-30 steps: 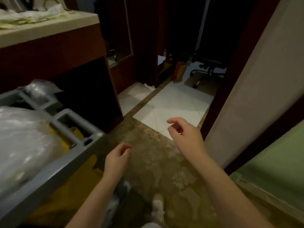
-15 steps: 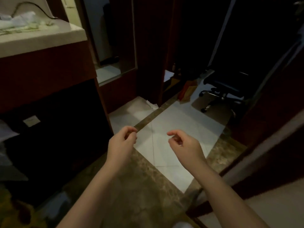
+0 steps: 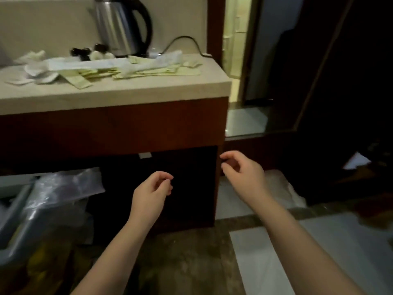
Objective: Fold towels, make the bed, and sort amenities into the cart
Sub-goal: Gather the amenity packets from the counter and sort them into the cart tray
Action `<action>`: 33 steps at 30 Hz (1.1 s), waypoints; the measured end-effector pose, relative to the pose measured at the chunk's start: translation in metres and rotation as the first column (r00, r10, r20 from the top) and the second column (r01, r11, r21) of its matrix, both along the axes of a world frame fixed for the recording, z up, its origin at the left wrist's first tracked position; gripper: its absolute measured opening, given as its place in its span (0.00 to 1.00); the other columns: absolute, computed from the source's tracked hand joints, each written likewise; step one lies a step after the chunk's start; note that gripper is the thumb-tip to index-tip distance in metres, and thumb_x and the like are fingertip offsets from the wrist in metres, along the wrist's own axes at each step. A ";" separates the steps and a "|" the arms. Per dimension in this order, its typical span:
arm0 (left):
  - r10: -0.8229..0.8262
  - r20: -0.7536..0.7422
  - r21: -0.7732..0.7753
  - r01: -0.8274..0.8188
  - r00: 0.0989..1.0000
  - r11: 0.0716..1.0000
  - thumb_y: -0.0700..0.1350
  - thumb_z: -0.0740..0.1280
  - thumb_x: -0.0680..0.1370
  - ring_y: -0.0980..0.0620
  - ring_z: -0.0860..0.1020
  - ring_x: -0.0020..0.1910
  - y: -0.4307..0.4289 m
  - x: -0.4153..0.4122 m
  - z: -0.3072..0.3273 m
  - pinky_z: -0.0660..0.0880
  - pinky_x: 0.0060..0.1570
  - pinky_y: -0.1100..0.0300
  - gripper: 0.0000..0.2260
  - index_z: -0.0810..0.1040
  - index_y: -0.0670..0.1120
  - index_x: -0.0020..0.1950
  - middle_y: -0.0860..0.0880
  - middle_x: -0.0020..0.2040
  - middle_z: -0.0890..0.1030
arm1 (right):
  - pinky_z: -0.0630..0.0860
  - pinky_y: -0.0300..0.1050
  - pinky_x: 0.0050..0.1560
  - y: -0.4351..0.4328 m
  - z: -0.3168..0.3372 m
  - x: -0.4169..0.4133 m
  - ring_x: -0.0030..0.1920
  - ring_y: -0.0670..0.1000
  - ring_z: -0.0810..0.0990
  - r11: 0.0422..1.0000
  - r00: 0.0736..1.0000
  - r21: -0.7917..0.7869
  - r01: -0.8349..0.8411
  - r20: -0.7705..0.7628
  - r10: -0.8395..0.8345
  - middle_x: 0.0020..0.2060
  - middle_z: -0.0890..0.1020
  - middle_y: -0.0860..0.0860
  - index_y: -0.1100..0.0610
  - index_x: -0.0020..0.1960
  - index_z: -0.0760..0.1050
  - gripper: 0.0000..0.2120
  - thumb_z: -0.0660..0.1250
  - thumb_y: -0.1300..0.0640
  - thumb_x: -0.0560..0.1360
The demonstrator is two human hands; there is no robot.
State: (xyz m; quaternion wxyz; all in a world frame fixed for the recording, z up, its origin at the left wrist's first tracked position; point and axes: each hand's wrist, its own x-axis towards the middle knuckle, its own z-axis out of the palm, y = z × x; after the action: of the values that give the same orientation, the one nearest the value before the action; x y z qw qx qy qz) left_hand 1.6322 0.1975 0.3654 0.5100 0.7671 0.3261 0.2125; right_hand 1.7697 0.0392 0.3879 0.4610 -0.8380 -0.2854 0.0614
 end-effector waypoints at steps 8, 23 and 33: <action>0.262 0.144 0.025 -0.268 0.954 0.963 0.40 0.61 0.80 0.56 0.78 0.41 0.141 0.042 0.021 0.70 0.38 0.64 0.09 0.78 0.52 0.46 0.51 0.41 0.80 | 0.67 0.31 0.40 0.173 0.069 0.067 0.42 0.39 0.75 0.950 0.940 0.099 -0.295 0.207 0.271 0.41 0.77 0.39 0.46 0.56 0.76 0.09 0.63 0.54 0.77; -0.002 0.254 0.431 -0.111 0.967 0.896 0.44 0.64 0.78 0.56 0.79 0.42 0.281 0.172 0.128 0.77 0.41 0.57 0.05 0.76 0.53 0.52 0.53 0.42 0.81 | 0.61 0.50 0.71 0.332 0.142 0.207 0.73 0.48 0.60 0.889 0.828 -0.362 -0.281 0.377 0.415 0.74 0.61 0.44 0.44 0.76 0.53 0.44 0.72 0.38 0.68; 0.223 0.092 0.755 -0.214 0.970 0.619 0.55 0.64 0.77 0.53 0.64 0.65 0.340 0.190 0.135 0.62 0.64 0.56 0.20 0.71 0.52 0.67 0.51 0.66 0.70 | 0.48 0.60 0.73 0.396 0.141 0.253 0.77 0.57 0.45 0.658 0.765 -0.729 -0.187 0.312 0.564 0.78 0.44 0.51 0.44 0.77 0.38 0.59 0.67 0.26 0.60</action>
State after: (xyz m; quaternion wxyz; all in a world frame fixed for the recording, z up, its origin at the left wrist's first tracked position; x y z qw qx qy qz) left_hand 1.8225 0.5379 0.5008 0.1100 0.8655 0.3002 0.3856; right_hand 2.0226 0.4349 0.5286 0.0164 -0.8471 -0.5304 0.0303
